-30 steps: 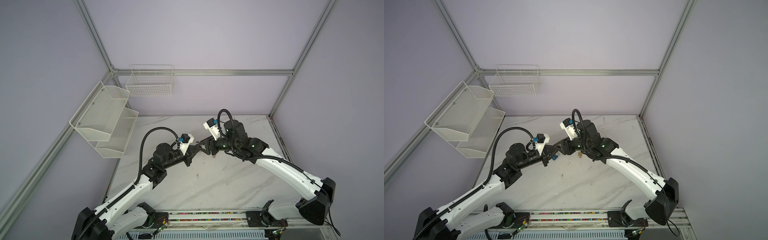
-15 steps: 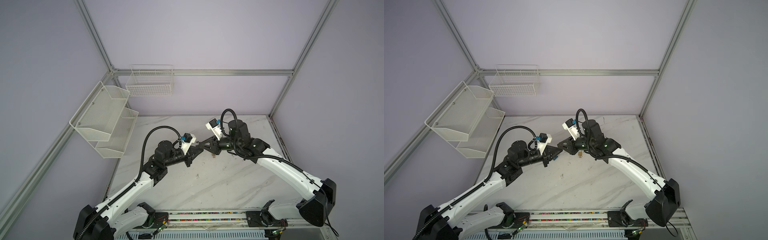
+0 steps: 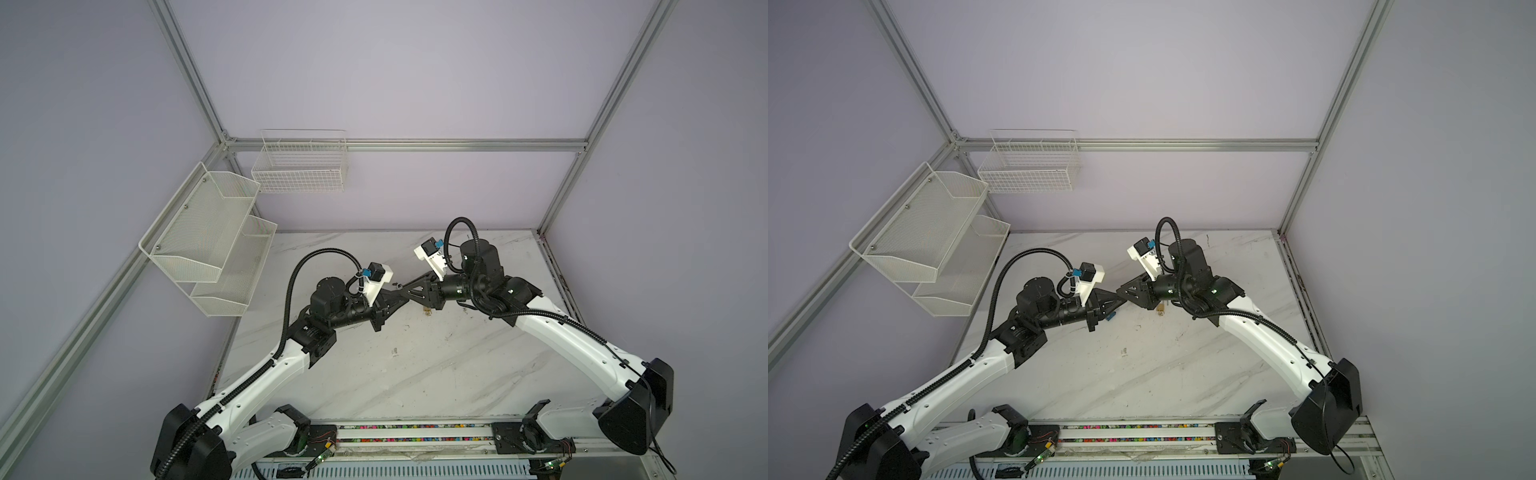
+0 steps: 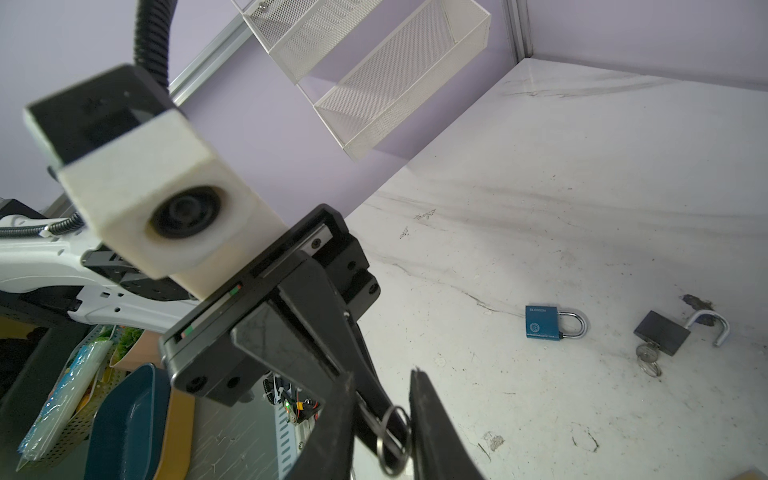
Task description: Unlock with the key
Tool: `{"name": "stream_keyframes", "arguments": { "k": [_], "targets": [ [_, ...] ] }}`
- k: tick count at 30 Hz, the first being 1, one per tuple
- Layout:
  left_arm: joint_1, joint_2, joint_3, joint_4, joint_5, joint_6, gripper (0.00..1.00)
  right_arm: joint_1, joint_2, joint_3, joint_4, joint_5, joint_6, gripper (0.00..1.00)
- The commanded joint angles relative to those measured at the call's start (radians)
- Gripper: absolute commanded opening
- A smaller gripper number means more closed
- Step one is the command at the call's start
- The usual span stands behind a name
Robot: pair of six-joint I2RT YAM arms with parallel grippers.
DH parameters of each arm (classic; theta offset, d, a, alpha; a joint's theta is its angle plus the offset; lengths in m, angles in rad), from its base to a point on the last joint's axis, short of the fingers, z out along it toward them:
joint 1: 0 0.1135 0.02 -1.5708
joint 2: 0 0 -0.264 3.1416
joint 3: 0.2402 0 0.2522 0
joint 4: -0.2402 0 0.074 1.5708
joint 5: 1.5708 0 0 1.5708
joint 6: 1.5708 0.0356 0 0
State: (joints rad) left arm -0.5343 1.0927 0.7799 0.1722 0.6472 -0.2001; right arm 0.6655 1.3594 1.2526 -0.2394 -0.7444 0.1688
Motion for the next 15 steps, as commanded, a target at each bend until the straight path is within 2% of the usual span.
{"name": "stream_keyframes", "arguments": {
  "k": [1,3,6,10,14,15],
  "targets": [
    [0.014,0.007,0.122,0.096,0.044,-0.05,0.0,-0.006,-0.013,-0.02,0.021,-0.06,-0.012,0.25],
    [0.016,0.012,0.13,0.09,0.049,-0.051,0.0,-0.008,-0.013,-0.019,0.021,-0.049,-0.012,0.18],
    [0.02,0.01,0.124,0.1,0.048,-0.055,0.0,-0.012,-0.017,-0.018,0.027,-0.043,-0.01,0.14],
    [0.024,0.002,0.124,0.099,0.049,-0.056,0.0,-0.014,-0.016,-0.017,0.032,-0.03,-0.003,0.0],
    [0.033,-0.016,0.117,0.09,0.036,-0.07,0.0,-0.018,-0.031,-0.026,0.056,0.006,0.018,0.0],
    [0.037,-0.023,0.112,0.084,0.028,-0.075,0.05,-0.019,-0.038,-0.031,0.066,0.018,0.029,0.0]
  ]
}}
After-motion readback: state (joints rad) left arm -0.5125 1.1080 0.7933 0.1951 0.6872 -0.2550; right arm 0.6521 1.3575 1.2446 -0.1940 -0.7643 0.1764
